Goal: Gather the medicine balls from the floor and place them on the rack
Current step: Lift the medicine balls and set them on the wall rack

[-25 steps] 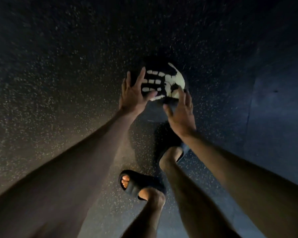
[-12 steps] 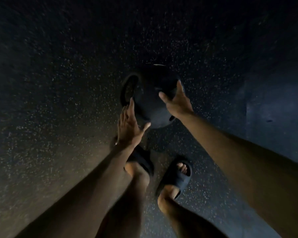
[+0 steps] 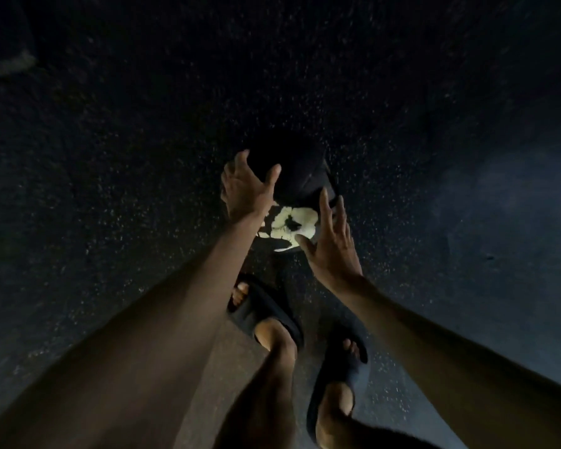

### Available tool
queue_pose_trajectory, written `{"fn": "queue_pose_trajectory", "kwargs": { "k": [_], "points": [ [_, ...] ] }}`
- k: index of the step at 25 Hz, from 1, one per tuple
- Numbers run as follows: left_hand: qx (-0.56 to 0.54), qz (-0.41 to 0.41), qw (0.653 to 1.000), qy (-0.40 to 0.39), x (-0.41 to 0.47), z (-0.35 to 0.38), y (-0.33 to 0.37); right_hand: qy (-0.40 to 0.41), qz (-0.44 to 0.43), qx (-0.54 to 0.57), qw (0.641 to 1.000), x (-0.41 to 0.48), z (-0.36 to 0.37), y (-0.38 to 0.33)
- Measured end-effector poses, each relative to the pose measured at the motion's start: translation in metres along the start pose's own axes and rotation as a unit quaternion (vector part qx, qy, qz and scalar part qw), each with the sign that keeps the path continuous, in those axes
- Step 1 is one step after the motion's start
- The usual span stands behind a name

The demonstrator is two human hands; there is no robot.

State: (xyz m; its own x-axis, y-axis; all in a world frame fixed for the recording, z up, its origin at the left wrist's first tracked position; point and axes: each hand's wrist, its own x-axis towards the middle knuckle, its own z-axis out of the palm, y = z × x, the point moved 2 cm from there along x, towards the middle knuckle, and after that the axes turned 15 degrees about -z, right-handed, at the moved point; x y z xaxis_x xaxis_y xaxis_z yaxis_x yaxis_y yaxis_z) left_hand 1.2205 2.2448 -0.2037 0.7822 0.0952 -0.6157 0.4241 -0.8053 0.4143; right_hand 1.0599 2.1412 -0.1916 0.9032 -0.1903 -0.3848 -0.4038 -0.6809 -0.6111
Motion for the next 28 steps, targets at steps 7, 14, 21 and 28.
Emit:
{"fn": "queue_pose_trajectory", "kwargs": {
  "k": [7, 14, 21, 28],
  "points": [
    [0.058, 0.129, 0.99, -0.016, 0.026, -0.018, -0.004, -0.012, 0.074, 0.061, 0.995, 0.14, -0.057, -0.017],
    [-0.01, 0.058, 0.997, -0.043, 0.074, -0.022, 0.055, -0.005, 0.102, 0.07, 0.992, 0.285, -0.115, -0.02],
    [-0.115, -0.128, 0.985, -0.006, 0.166, -0.046, 0.178, -0.052, -0.03, 0.048, 0.997, 0.268, -0.129, -0.029],
    [0.025, -0.043, 0.998, -0.029, 0.188, -0.069, 0.207, -0.065, 0.003, -0.026, 0.998, 0.414, -0.182, -0.061]
  ]
}}
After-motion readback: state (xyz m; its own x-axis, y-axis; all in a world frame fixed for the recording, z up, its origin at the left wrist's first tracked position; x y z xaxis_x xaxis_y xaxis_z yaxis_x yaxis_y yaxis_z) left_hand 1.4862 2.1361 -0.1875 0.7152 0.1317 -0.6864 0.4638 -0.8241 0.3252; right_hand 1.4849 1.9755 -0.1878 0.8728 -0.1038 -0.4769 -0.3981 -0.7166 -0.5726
